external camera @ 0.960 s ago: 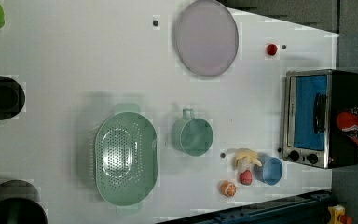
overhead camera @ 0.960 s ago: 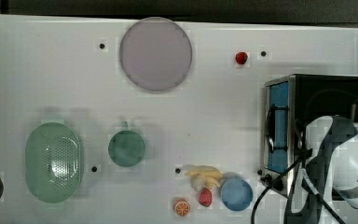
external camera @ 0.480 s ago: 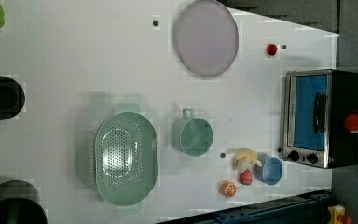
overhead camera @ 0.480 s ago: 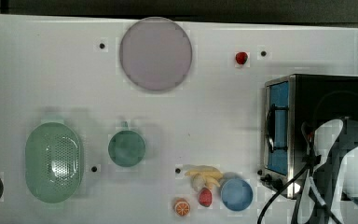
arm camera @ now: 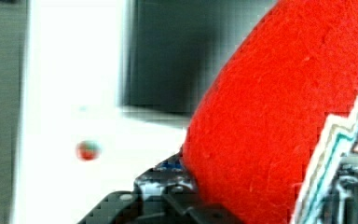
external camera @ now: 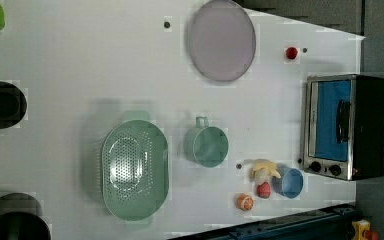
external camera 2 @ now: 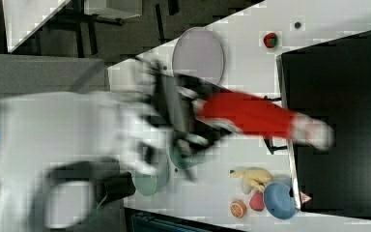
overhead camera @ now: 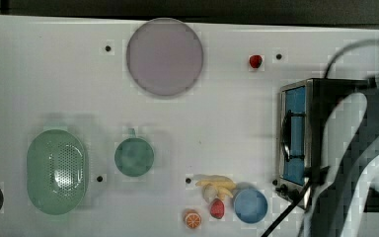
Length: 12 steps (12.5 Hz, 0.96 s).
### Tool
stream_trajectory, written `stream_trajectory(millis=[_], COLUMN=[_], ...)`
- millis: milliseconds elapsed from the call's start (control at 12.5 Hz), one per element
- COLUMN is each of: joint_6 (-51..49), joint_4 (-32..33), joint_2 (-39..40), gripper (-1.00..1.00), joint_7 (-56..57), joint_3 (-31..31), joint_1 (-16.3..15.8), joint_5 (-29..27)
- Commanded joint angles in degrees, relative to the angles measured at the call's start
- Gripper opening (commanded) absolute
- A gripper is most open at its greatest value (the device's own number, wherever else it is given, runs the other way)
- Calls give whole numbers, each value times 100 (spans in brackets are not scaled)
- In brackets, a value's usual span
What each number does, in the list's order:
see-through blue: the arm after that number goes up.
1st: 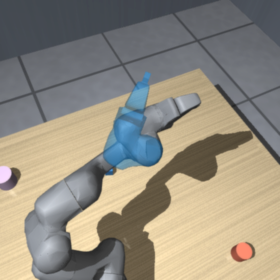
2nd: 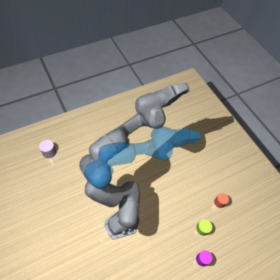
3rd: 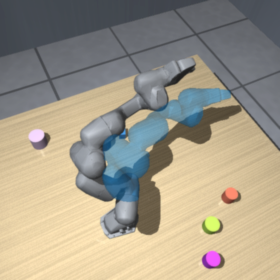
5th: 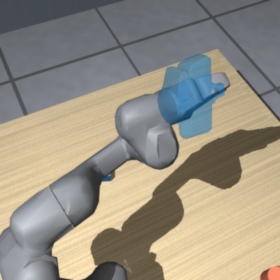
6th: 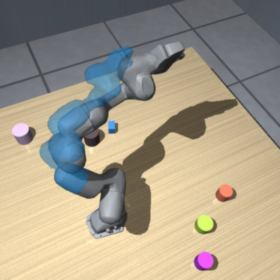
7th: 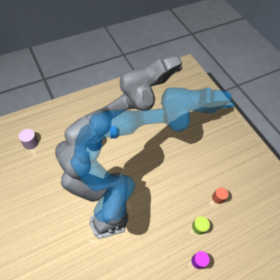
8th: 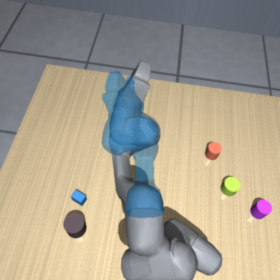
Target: Pick Ketchup from oven and place it on table.
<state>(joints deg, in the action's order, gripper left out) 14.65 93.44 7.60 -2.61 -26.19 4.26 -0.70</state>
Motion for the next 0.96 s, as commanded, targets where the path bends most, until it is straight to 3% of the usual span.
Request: stream_trajectory(millis=[80,480,720,960], joint_6=[-789,-910,-795,270], joint_4=[-343,14,771,1822], joint_2=[-390,-370,-370,-366], gripper=[29,29,29,29], joint_7=[10,8,5,5], joint_3=[721,1990,2294,2264], joint_1=[-476,-722,-740,-731], joint_5=[-7,-7,-7,-7])
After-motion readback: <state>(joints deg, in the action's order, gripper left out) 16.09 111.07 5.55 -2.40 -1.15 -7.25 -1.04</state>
